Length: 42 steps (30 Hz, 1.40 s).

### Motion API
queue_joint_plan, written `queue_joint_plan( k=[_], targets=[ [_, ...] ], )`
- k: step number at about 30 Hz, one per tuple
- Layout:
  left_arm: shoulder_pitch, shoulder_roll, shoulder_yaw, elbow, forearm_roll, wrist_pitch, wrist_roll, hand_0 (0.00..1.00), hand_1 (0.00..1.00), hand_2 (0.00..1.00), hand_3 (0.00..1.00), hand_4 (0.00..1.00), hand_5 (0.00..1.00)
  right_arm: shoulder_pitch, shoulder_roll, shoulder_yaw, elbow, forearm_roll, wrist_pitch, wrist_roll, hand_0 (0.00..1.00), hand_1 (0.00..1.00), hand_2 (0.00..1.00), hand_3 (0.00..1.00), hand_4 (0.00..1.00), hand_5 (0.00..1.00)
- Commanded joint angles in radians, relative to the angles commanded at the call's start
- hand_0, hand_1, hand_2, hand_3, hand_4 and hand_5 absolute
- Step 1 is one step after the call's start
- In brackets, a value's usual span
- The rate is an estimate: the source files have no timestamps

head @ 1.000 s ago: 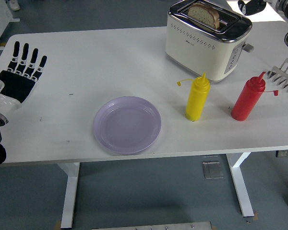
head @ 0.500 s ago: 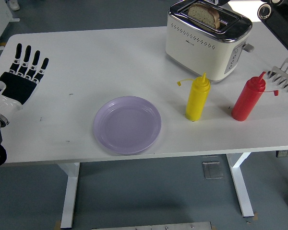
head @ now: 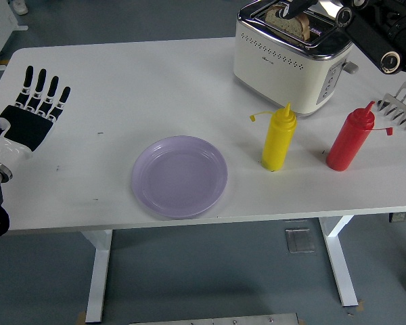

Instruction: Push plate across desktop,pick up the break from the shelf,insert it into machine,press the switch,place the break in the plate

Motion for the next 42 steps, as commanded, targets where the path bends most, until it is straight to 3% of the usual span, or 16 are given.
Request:
queue_joint_plan(
  k=[10,11,16,17,22,23,28,29,40,41,42],
  targets=[
    [-0.005,0.004,0.012,0.002,0.0,0.0,-0.001,0.826,0.763,0.707,0.715,0.78,0.998,0.012,0.048,-0.08,-0.089,0.039,-0.065,0.017,0.578,0.726,0.769,0.787,0.792,0.422],
    [-0.006,0.004,0.013,0.002,0.0,0.0,-0.001,0.827,0.767,0.707,0.716,0.778,0.998,0.012,0.053,-0.088,-0.1,0.042,-0.076,0.02,0.531,0.694,0.741,0.769,0.777,0.441],
    [-0.008,0.005,0.015,0.002,0.0,0.0,-0.002,0.827,0.767,0.707,0.716,0.778,0.998,0.011,0.075,-0.131,-0.138,0.062,-0.116,0.031,0.531,0.694,0.741,0.769,0.777,0.441],
    [-0.008,0.005,0.015,0.002,0.0,0.0,-0.002,0.825,0.764,0.705,0.714,0.778,0.998,0.01,0.078,-0.137,-0.142,0.065,-0.121,0.032,0.467,0.636,0.689,0.741,0.753,0.409],
    [-0.01,0.005,0.018,0.002,0.0,0.0,-0.003,0.825,0.764,0.705,0.714,0.778,0.998,0.004,0.093,-0.168,-0.166,0.072,-0.16,0.04,0.467,0.636,0.689,0.741,0.753,0.409],
    [-0.011,0.005,0.018,0.002,0.0,0.001,-0.003,0.821,0.738,0.698,0.713,0.776,0.998,0.003,0.096,-0.175,-0.17,0.073,-0.169,0.041,0.43,0.57,0.608,0.702,0.661,0.295],
    [-0.011,0.005,0.018,0.002,-0.001,0.001,-0.004,0.821,0.738,0.698,0.713,0.776,0.998,-0.004,0.102,-0.199,-0.179,0.075,-0.192,0.043,0.43,0.57,0.608,0.702,0.661,0.295],
    [-0.011,0.005,0.018,0.002,-0.001,0.001,-0.004,0.818,0.737,0.696,0.714,0.774,0.998,-0.005,0.104,-0.203,-0.179,0.075,-0.195,0.043,0.411,0.542,0.571,0.673,0.586,0.193],
    [-0.012,0.004,0.022,0.003,-0.003,0.004,-0.009,0.813,0.736,0.693,0.711,0.773,0.998,-0.018,0.11,-0.23,-0.184,0.065,-0.238,0.049,0.396,0.527,0.538,0.647,0.536,0.134],
    [-0.012,0.004,0.023,0.003,-0.003,0.004,-0.009,0.81,0.733,0.688,0.711,0.772,0.998,-0.018,0.11,-0.231,-0.183,0.065,-0.242,0.048,0.384,0.514,0.508,0.583,0.493,0.083],
    [-0.012,0.004,0.023,0.003,-0.003,0.004,-0.009,0.81,0.733,0.688,0.711,0.772,0.998,-0.019,0.11,-0.232,-0.183,0.065,-0.246,0.048,0.384,0.514,0.508,0.583,0.493,0.083]
  ],
)
